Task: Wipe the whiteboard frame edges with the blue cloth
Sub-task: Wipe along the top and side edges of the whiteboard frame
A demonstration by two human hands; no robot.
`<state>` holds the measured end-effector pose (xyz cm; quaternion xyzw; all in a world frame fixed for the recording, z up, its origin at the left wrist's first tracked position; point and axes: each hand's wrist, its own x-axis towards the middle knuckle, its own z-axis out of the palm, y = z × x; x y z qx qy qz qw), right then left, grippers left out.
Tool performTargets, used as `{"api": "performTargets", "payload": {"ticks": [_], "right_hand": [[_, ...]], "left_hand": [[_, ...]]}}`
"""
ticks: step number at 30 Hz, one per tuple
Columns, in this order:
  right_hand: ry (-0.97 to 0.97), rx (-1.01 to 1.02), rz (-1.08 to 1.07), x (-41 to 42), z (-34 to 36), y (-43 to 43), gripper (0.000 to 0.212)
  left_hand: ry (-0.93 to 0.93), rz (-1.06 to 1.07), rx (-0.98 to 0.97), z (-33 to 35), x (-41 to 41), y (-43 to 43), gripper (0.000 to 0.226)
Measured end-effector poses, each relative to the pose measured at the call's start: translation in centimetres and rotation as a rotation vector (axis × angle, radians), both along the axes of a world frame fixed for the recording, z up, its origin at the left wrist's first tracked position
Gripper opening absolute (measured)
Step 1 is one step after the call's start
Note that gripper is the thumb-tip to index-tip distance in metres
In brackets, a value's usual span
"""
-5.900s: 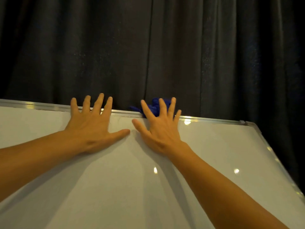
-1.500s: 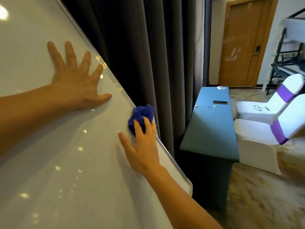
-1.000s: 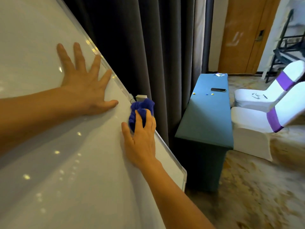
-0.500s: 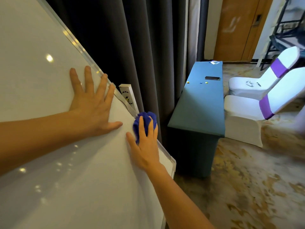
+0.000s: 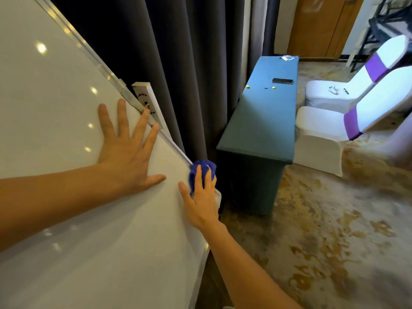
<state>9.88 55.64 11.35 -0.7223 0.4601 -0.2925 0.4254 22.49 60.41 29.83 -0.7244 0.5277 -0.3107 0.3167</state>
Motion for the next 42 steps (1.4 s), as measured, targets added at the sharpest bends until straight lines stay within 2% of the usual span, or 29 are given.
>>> {"api": "performTargets", "payload": {"ticks": [3, 6, 9, 14, 18, 21, 25, 28, 31, 34, 36, 39, 42], "right_hand": [[-0.027, 0.082, 0.016, -0.9, -1.1, 0.3, 0.081], [-0.127, -0.045, 0.071, 1.2, 0.9, 0.9, 0.074], [-0.062, -0.166, 0.078, 0.6, 0.3, 0.1, 0.074], [0.137, -0.036, 0.070, -4.4, -4.8, -0.8, 0.081], [0.160, -0.099, 0.080, -6.1, -5.8, -1.1, 0.080], [0.098, -0.043, 0.111, -7.5, -6.0, -1.6, 0.076], [0.027, 0.143, 0.122, -8.3, -6.4, -2.3, 0.080], [-0.105, 0.387, -0.001, -9.1, -6.9, -3.5, 0.072], [-0.262, 0.797, -0.178, -9.8, -7.2, -3.7, 0.061], [-0.609, 1.199, -0.270, -10.4, -7.1, -2.2, 0.044], [-0.724, 1.378, -0.288, -10.8, -6.9, -0.6, 0.040], [-0.700, 1.531, -0.278, -11.8, -6.4, 1.0, 0.042], [-0.721, 1.499, -0.251, -12.9, -6.2, -0.9, 0.043]], "left_hand": [[0.020, -0.012, 0.032, -1.0, -0.6, -0.2, 0.118], [0.026, -0.021, 0.064, -2.1, -1.2, 0.0, 0.118], [0.020, -0.019, 0.056, -2.4, -1.4, -0.3, 0.118], [0.039, -0.034, 0.054, -2.4, -2.0, -0.8, 0.117], [0.040, -0.053, 0.061, -3.0, -3.2, -1.0, 0.115], [0.042, -0.065, 0.051, -3.5, -3.7, -1.3, 0.115], [0.030, -0.066, 0.040, -3.8, -4.0, -1.5, 0.113], [0.021, -0.086, 0.016, -3.9, -3.8, -1.4, 0.111], [0.052, -0.093, -0.013, -4.5, -3.8, -1.2, 0.107], [0.106, -0.086, -0.048, -6.1, -4.5, -0.9, 0.097], [0.140, -0.076, -0.057, -7.5, -5.6, -0.3, 0.089], [0.175, -0.035, -0.066, -9.8, -7.7, 1.1, 0.089], [0.250, 0.021, -0.063, -11.6, -9.5, 3.2, 0.090]]}}
